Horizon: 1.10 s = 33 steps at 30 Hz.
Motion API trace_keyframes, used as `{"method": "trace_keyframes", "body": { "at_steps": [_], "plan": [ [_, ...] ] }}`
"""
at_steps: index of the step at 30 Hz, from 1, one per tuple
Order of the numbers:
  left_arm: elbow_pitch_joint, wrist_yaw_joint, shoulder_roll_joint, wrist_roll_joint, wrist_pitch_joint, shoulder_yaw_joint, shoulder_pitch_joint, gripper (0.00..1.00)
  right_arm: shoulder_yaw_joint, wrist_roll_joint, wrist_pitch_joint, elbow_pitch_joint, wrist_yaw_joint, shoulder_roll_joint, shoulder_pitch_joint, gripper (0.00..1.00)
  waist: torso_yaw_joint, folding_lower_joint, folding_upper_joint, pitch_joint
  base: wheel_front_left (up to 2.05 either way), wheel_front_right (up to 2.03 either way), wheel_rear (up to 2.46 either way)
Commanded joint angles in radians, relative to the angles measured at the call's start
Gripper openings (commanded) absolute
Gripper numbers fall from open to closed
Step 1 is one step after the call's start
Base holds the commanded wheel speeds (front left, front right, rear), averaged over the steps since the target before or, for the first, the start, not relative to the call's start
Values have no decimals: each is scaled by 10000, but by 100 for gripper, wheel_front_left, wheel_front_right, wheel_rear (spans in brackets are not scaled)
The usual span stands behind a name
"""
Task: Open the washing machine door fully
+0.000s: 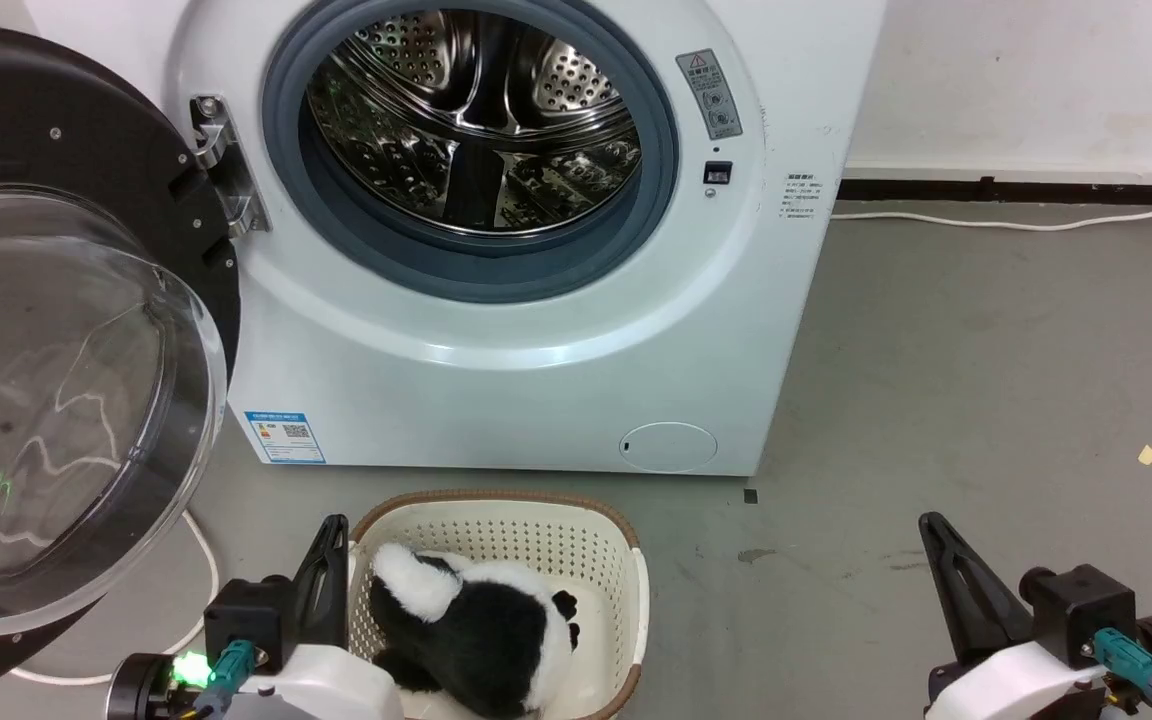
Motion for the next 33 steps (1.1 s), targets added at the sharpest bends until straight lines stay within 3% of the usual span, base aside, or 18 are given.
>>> {"method": "trace_keyframes", "body": {
  "at_steps": [1, 33],
  "plan": [
    [-96, 47, 8, 102, 96, 48, -125, 0, 51, -57, 71, -70, -6, 36, -167, 0, -4, 0, 0, 4, 0, 0, 0],
    [-296, 74, 8, 279, 427, 195, -200, 0, 193, -91, 404, -110, -7, 41, -313, 0, -28, 0, 0, 29, 0, 0, 0]
  ]
}}
